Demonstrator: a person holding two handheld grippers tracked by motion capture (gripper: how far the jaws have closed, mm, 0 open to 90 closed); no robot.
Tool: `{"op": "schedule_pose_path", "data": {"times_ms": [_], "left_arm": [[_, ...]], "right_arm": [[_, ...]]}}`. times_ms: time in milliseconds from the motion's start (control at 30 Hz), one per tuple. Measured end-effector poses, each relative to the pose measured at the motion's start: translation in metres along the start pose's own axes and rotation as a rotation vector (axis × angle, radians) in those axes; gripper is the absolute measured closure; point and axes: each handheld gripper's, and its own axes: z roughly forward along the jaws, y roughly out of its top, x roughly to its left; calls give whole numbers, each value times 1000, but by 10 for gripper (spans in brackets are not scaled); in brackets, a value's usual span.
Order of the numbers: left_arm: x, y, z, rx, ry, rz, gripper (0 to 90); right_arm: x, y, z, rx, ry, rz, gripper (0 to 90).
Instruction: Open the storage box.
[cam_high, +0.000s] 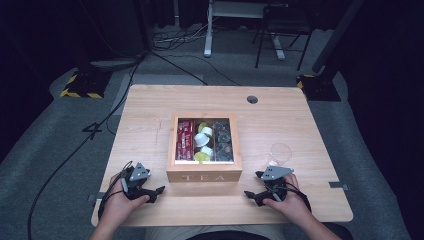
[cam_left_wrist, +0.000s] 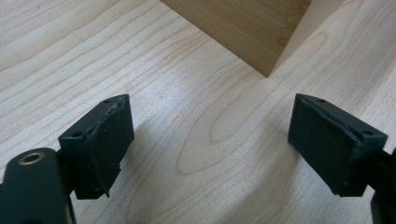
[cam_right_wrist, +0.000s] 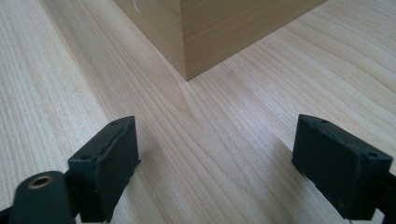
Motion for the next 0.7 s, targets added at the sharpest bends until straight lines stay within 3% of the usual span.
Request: {"op": "schedule_pose_path", "data": {"times_ms": [200, 367, 433, 500, 533, 700], "left_arm": [[-2, 2, -3, 19, 3, -8, 207], [-6, 7, -6, 10, 8, 12, 274], [-8, 12, -14, -15, -8, -11, 294], [-9, 14, -17, -21, -15, -5, 324], [-12, 18, -20, -29, -41, -25, 327], [-19, 27, -29, -79, -73, -26, 388]], "right_arm": [[0, 0, 0, 0, 2, -1, 143], [0, 0, 0, -1, 2, -2, 143], [0, 0, 0, -1, 2, -2, 143], [0, 0, 0, -1, 2, -2, 143], [0, 0, 0, -1, 2, -2, 143], [0, 0, 0, -1, 2, -1, 143]]}}
